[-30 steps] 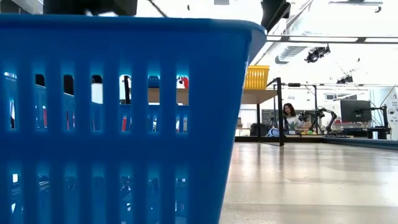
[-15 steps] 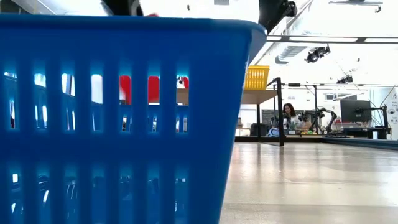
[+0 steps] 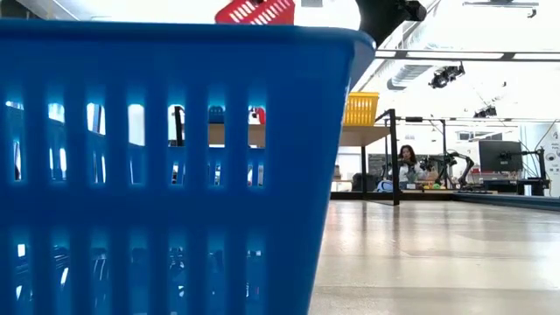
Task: Stack baskets on shelf by color
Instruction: Stack the top red basket on top of the red basket on the shelf
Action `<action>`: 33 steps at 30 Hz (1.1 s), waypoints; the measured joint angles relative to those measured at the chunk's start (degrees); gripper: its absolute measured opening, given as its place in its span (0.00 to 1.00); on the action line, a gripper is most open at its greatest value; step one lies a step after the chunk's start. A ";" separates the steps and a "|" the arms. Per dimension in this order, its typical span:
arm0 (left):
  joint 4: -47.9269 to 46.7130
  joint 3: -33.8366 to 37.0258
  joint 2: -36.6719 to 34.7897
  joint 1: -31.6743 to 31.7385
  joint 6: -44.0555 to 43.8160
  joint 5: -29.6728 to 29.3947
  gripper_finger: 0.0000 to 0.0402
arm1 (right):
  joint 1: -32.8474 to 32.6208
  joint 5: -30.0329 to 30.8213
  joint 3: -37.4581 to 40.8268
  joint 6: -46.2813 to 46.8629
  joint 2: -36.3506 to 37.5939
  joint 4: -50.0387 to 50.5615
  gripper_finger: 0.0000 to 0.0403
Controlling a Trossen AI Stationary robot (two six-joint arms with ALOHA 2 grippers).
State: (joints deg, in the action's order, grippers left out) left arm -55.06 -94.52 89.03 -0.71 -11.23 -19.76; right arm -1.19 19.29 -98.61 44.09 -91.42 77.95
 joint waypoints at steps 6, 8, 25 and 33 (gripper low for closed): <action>4.07 -0.75 0.00 6.76 7.55 -0.12 0.00 | 0.00 4.45 0.00 2.53 0.00 0.02 0.25; 6.09 -0.77 0.22 9.07 10.14 -0.10 0.00 | 0.00 5.75 0.00 2.60 0.00 0.02 0.25; 8.73 -0.77 2.12 20.49 17.99 5.27 0.00 | 3.35 15.18 0.00 6.03 -0.02 2.82 0.25; 8.68 -0.77 4.91 20.57 19.94 6.17 0.00 | 3.85 14.78 0.00 6.01 -0.02 2.78 0.25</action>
State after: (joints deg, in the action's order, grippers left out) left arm -46.38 -95.29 93.94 19.86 8.71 -13.59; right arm 2.66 34.06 -98.61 50.11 -91.44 80.73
